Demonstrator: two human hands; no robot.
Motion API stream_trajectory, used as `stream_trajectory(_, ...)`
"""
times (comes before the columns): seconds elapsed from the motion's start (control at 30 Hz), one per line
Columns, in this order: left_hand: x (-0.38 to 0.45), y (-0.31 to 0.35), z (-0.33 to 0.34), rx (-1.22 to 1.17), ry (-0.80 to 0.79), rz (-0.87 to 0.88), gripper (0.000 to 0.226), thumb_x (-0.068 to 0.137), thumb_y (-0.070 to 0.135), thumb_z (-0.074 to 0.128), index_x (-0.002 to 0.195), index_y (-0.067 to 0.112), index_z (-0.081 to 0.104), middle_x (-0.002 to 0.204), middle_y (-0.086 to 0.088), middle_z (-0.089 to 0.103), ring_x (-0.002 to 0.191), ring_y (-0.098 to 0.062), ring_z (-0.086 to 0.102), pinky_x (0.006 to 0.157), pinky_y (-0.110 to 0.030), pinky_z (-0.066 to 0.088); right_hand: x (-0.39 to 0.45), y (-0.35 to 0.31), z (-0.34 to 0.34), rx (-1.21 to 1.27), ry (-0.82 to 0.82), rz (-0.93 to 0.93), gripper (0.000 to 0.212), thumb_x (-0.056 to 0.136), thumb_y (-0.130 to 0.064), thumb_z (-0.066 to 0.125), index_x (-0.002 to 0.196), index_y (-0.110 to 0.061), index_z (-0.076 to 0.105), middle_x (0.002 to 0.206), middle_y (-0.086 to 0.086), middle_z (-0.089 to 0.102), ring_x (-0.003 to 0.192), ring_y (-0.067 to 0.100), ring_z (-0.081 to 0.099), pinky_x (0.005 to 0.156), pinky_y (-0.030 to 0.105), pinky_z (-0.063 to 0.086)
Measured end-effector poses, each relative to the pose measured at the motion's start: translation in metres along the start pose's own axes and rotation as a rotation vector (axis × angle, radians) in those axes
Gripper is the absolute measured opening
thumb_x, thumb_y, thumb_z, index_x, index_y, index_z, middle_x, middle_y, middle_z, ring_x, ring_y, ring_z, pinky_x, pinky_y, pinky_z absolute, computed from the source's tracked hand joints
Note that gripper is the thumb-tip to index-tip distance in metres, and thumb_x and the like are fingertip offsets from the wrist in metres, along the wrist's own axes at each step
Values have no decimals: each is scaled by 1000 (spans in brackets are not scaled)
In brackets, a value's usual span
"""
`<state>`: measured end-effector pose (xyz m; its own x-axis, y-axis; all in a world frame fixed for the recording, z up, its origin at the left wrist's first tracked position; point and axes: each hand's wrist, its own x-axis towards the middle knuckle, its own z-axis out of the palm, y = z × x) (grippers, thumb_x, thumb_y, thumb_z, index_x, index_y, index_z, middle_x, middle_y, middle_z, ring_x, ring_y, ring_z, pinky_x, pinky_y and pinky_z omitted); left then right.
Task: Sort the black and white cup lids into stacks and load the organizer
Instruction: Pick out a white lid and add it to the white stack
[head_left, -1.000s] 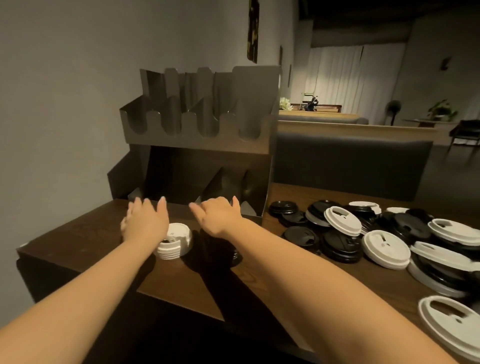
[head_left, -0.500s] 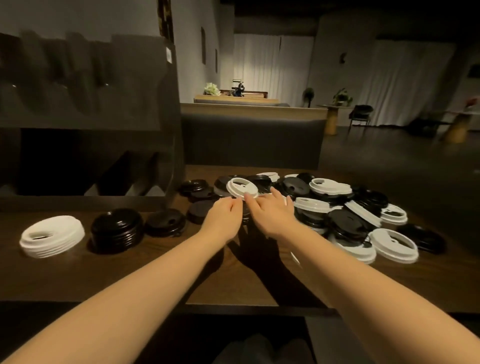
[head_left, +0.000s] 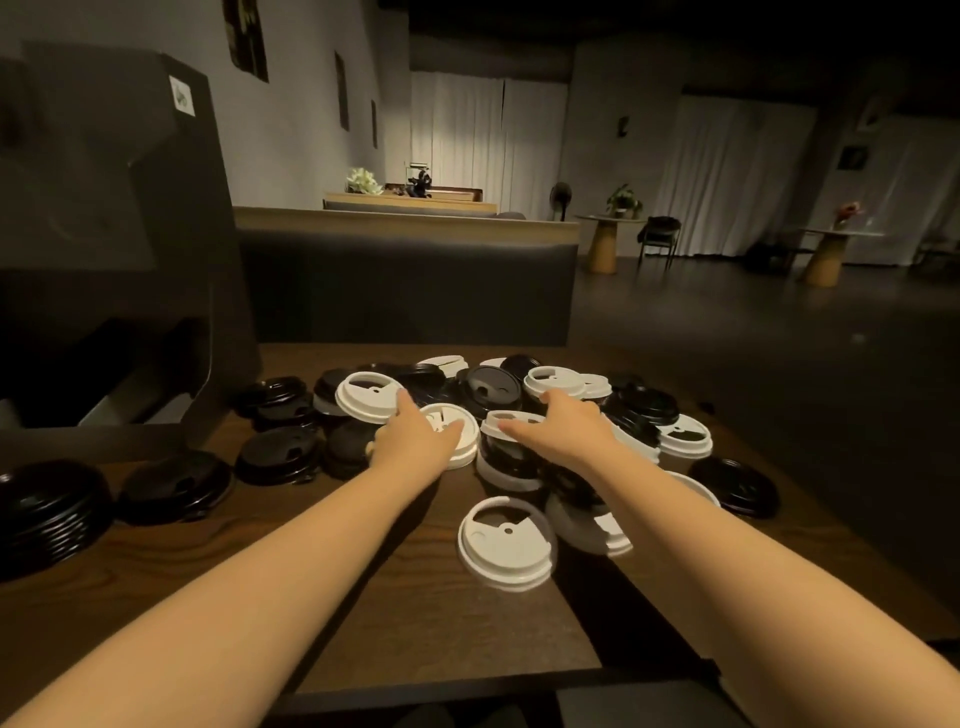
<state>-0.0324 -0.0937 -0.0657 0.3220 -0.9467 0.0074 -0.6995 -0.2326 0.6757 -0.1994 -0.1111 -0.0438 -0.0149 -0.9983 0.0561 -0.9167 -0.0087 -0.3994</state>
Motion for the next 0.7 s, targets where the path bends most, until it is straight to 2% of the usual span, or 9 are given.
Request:
stream_trajectory(0.07,10,1,0,113,20,-77,94,88,59,54,153,15,3,150,-11,38,137,-35,34,112,-49,24,10,-1,4,71,-93,16,80,73,-71,58,130,-17,46,125,7,57,115,26,52,92,39,50)
stream_trajectory(0.13,16,0,3,227,26,-94,82,85,62,55,149,20,24,139,-9,49,133,-33,38,112,-50,22,16,-2,11,109,-123,16,81,69,-70,61,130,-19,45,126,5,57,114,26,53,93,40,50)
stream_trajectory(0.17,18,0,4,269,25,-89,71,84,61,57,141,24,38,132,-7,53,129,-31,40,111,-50,23,18,-2,13,108,-116,10,82,69,-69,63,132,-20,44,129,5,56,116,26,52,94,41,49)
stream_trajectory(0.23,18,-3,3,280,33,-60,57,81,57,63,128,29,50,125,-4,56,124,-28,43,108,-49,26,18,-1,15,102,-82,-26,79,74,-61,65,137,-20,40,134,6,52,120,26,49,97,42,48)
stream_trajectory(0.33,14,-11,0,94,64,63,67,82,42,70,140,28,41,138,-1,52,130,-26,43,105,-41,29,14,2,13,117,30,-149,65,79,-51,67,135,-26,46,134,4,48,116,22,50,96,40,49)
stream_trajectory(0.43,10,-23,2,-265,115,199,73,82,18,75,144,22,37,142,0,48,130,-22,45,109,-42,36,10,-4,12,197,158,-256,59,81,-43,70,133,-25,48,140,2,37,125,20,41,102,35,40)
stream_trajectory(0.57,7,-30,4,-498,180,194,81,84,8,71,150,20,26,142,-5,45,128,-23,48,100,-36,42,1,-23,17,421,205,-400,62,80,-24,74,133,-19,43,146,0,26,133,17,31,103,25,32)
stream_trajectory(0.63,8,-33,-3,-623,184,184,68,88,6,65,147,17,35,136,-6,53,126,-24,52,101,-37,44,-7,-33,23,515,198,-480,67,80,-13,72,137,-15,37,147,1,20,133,16,28,100,19,29)
stream_trajectory(0.7,8,-40,-10,-807,133,210,41,88,6,65,126,20,59,120,-4,66,116,-23,60,100,-40,48,-14,-42,32,572,194,-526,77,80,-6,69,144,-17,27,147,-2,14,132,11,25,99,13,26)
